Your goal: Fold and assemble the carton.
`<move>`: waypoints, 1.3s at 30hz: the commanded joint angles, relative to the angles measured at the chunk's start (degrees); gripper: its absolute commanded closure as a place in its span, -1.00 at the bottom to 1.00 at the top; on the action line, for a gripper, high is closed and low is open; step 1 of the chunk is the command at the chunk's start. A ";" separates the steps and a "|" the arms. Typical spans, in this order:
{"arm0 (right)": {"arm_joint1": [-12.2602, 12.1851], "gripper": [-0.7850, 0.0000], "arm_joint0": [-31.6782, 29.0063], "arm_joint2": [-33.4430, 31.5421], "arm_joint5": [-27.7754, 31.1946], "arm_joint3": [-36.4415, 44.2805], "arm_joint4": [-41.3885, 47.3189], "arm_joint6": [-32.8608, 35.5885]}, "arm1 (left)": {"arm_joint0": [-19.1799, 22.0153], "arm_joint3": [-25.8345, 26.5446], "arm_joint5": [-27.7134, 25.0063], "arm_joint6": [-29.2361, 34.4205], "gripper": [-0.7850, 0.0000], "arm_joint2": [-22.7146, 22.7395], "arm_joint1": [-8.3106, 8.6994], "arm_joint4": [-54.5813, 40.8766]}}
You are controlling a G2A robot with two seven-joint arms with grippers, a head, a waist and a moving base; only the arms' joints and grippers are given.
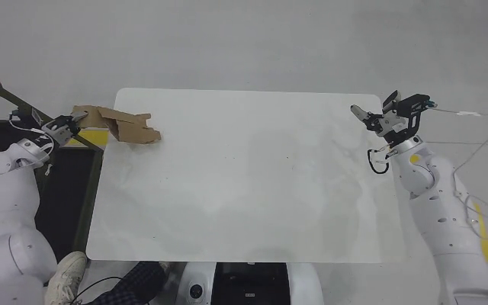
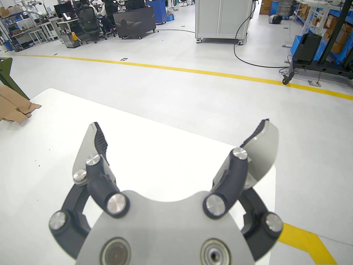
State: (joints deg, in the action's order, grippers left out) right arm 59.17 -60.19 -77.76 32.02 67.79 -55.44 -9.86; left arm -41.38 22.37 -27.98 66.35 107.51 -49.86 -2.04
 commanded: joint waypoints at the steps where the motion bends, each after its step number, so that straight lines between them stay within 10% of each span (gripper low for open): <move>1: 0.00 -1.00 0.00 0.00 0.00 0.00 0.00 0.00 | 0.51 1.08 0.35 0.49 1.00 -0.92 -0.57 -1.28; 39: 0.00 -1.00 0.00 0.00 0.00 0.00 0.00 0.00 | -7.01 47.37 16.00 2.10 1.00 -28.94 -10.28 -23.47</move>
State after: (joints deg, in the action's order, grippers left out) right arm 59.17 -60.19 -77.76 32.02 67.79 -55.44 -9.86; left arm -47.82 68.28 -12.34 68.49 79.34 -60.02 -24.95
